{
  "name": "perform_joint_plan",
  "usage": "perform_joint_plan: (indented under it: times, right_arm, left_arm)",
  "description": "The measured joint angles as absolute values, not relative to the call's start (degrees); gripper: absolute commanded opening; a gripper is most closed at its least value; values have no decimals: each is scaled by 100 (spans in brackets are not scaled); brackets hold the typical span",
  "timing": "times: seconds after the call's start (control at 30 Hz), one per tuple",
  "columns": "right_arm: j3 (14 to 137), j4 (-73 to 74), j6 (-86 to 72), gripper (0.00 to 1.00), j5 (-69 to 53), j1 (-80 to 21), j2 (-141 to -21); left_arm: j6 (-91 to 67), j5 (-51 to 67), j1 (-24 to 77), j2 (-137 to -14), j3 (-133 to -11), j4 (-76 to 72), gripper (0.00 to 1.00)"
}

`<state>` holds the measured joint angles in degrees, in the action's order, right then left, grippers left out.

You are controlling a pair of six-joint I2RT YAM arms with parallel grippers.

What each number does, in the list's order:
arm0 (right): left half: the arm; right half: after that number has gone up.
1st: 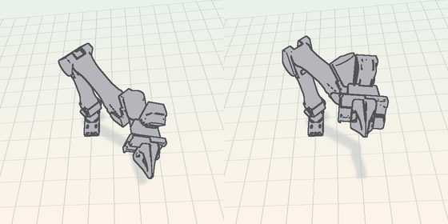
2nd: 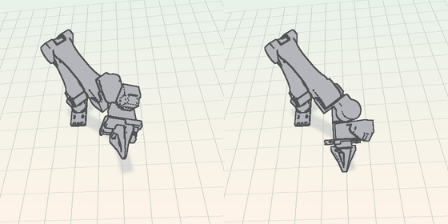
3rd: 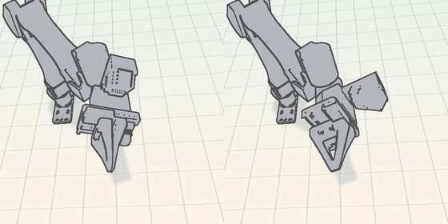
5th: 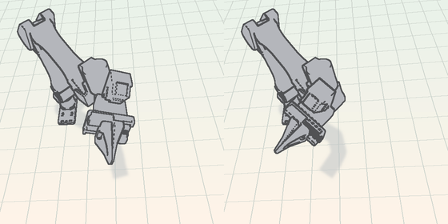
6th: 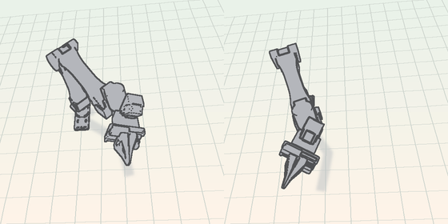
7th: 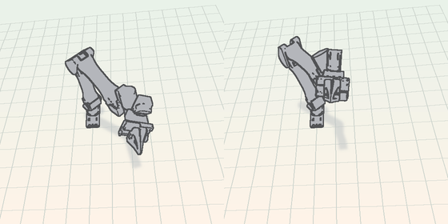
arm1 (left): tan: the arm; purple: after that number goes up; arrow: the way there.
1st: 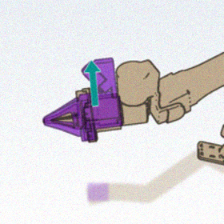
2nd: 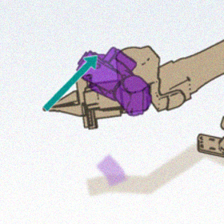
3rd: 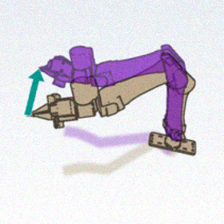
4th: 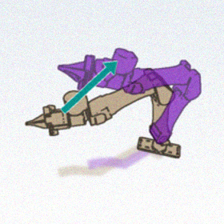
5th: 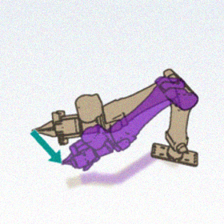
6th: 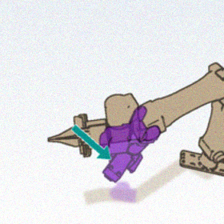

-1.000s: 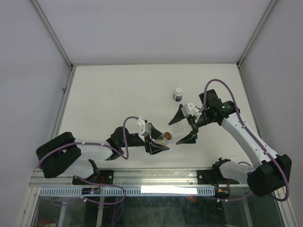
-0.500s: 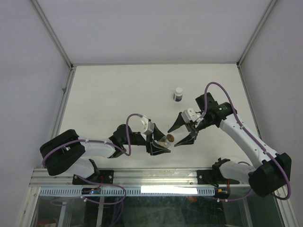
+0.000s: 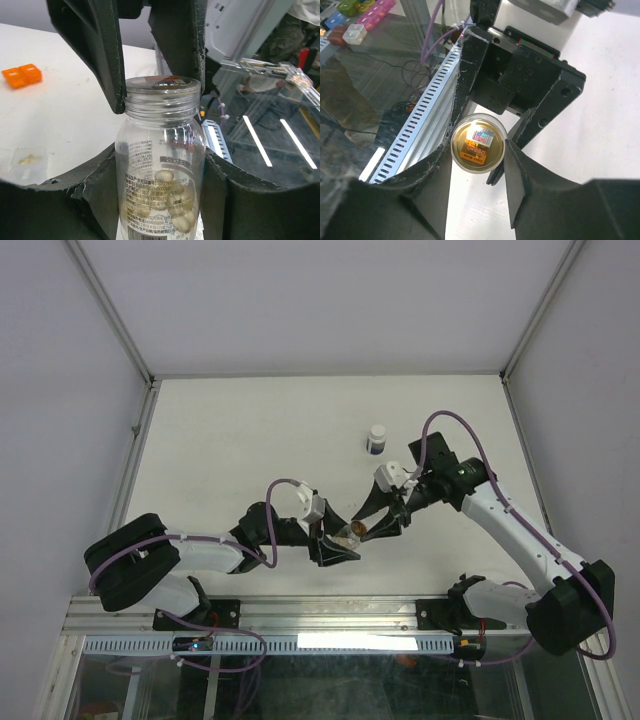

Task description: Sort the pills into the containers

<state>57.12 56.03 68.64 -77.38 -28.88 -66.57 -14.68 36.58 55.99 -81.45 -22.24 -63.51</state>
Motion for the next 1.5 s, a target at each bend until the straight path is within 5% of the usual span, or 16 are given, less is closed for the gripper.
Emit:
perform_joint_plan:
  times: [0.2,0.33,0.47,0.57,0.73,1.23,1.5]
  right_arm:
    - [5393,3701,4316,11,-6928,-2873,-6665]
    - [5349,2635,2556,12,-6034,-2869,-6904]
    - [5354,2008,1531,60,-5546,-2869,-7255]
    - [5367,1984,1267,82,-5481,-2851,-7380]
    - [5411,2353,1487,96,-5826,-2515,-7150]
    - [5542,5686,7076,97,-7428,-2209,-6654]
    - [5437,6152,8095,86,-7714,-2357,-6626]
  left_arm:
    - [-1380,2414,5629,-8121,-2008,-6298,0]
    - [-1015,945,5752,-8123,-2005,-6071,0]
    - [-672,-67,5824,-8248,-2112,-5784,0]
    - [-591,-414,5859,-8396,-2143,-5887,0]
    - [-548,-364,5854,-8385,-1966,-6348,0]
    - [-856,2759,5852,-8014,-1914,-6143,0]
    - [-1055,3317,5852,-8071,-2102,-6125,0]
